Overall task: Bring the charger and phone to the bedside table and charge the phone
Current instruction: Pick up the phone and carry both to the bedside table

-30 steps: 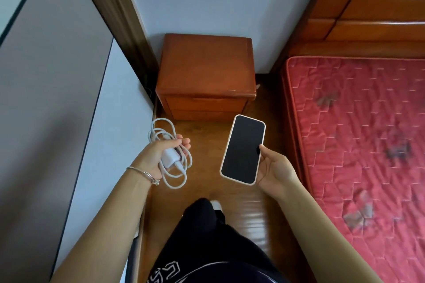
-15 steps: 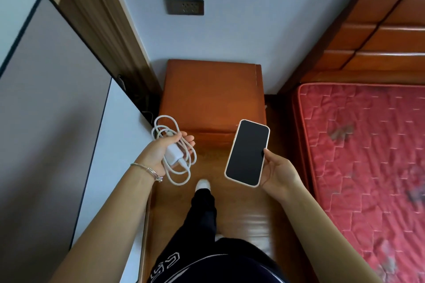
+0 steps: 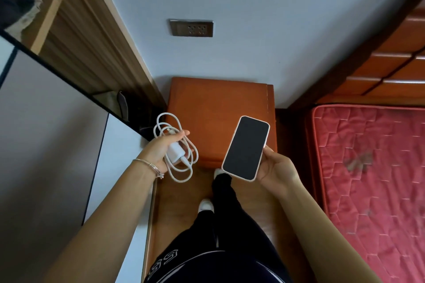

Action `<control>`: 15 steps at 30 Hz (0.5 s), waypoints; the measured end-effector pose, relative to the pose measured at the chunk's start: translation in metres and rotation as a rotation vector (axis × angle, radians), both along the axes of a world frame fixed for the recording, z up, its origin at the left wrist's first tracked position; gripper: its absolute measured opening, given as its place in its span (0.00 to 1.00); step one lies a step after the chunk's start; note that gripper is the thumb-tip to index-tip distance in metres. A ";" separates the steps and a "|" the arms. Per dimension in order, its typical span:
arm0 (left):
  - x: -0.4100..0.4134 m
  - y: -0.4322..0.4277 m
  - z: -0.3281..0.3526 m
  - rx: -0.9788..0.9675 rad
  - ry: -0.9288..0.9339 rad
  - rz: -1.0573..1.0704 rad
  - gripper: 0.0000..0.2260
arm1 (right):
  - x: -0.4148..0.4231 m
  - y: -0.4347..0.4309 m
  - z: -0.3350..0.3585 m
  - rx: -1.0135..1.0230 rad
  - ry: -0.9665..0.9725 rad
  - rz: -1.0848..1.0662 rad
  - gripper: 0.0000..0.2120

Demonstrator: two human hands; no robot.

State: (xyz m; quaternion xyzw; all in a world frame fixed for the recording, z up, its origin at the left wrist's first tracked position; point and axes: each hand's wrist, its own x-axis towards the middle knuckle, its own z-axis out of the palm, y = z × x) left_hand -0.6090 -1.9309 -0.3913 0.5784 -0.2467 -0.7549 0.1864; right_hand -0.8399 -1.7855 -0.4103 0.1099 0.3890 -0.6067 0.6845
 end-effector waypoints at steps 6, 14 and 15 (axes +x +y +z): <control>-0.031 -0.051 -0.005 0.018 -0.025 0.039 0.05 | -0.038 -0.062 -0.013 0.044 0.039 0.093 0.18; -0.063 -0.109 -0.034 0.080 -0.056 0.087 0.03 | -0.069 -0.132 -0.046 0.174 0.074 0.169 0.14; -0.065 -0.116 -0.039 0.084 -0.068 0.077 0.04 | -0.071 -0.140 -0.051 0.206 0.075 0.167 0.13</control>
